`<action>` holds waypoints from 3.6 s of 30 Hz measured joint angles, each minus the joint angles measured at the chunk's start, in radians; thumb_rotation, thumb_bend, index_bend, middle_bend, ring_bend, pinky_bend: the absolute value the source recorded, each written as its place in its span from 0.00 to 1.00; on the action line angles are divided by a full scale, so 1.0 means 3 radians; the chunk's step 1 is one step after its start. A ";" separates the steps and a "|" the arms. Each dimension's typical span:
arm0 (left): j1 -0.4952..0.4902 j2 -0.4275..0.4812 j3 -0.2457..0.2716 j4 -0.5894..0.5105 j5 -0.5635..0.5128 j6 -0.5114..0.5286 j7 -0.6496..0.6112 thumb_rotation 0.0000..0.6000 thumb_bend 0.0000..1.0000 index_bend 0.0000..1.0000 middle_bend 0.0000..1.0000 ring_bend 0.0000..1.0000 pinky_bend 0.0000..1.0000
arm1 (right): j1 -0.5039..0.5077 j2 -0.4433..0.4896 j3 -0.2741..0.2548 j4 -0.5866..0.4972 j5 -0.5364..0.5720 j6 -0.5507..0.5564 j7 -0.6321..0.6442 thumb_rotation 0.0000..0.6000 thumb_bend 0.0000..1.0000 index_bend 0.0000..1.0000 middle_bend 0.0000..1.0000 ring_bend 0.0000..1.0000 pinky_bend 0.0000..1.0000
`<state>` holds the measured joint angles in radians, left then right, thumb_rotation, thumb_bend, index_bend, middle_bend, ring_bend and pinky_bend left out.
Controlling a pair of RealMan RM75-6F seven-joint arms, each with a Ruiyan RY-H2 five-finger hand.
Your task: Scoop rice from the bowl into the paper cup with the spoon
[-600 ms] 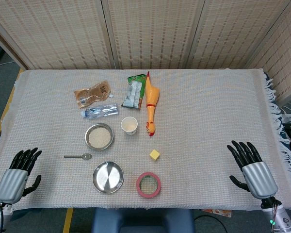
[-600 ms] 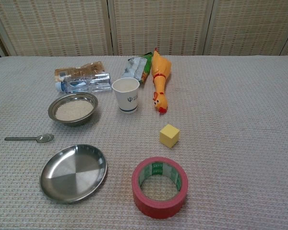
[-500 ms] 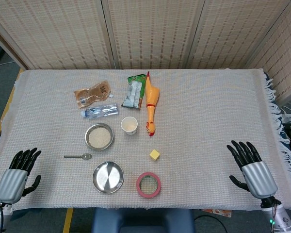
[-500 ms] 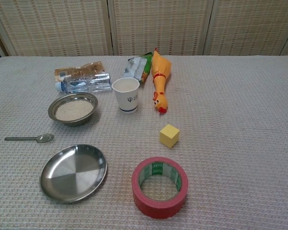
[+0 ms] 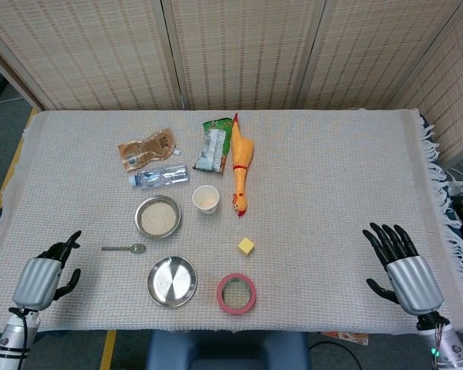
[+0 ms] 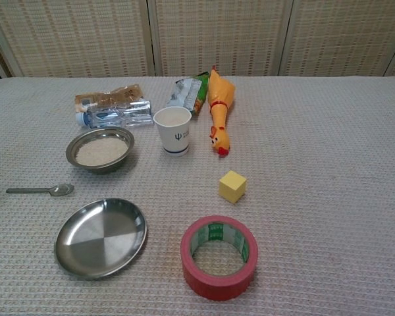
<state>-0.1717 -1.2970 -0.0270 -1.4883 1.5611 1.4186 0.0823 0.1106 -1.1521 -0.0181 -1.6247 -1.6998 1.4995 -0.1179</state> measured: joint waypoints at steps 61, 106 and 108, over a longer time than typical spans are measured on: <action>-0.0644 -0.1569 -0.0139 0.2050 -0.0417 -0.0596 0.0558 1.00 0.41 0.48 1.00 1.00 1.00 | 0.0039 0.0059 -0.0029 -0.0110 0.0145 -0.0217 -0.0051 1.00 0.10 0.00 0.00 0.00 0.00; -0.0922 -0.0931 -0.0697 0.0381 -0.1149 -0.0378 0.2878 1.00 0.38 0.54 1.00 1.00 1.00 | 0.0051 0.0265 -0.0210 -0.0257 -0.0117 -0.0257 0.0207 1.00 0.10 0.00 0.00 0.00 0.00; -0.0986 -0.0969 -0.0727 0.0338 -0.1268 -0.0387 0.3159 1.00 0.38 0.54 1.00 1.00 1.00 | 0.0044 0.0285 -0.0225 -0.0271 -0.0142 -0.0240 0.0191 1.00 0.10 0.00 0.00 0.00 0.00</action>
<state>-0.4676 -1.5877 -0.2449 -1.3870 1.1805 1.3026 1.0300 0.1236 -1.0665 -0.0856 -1.7061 -1.7422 1.4274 -0.0606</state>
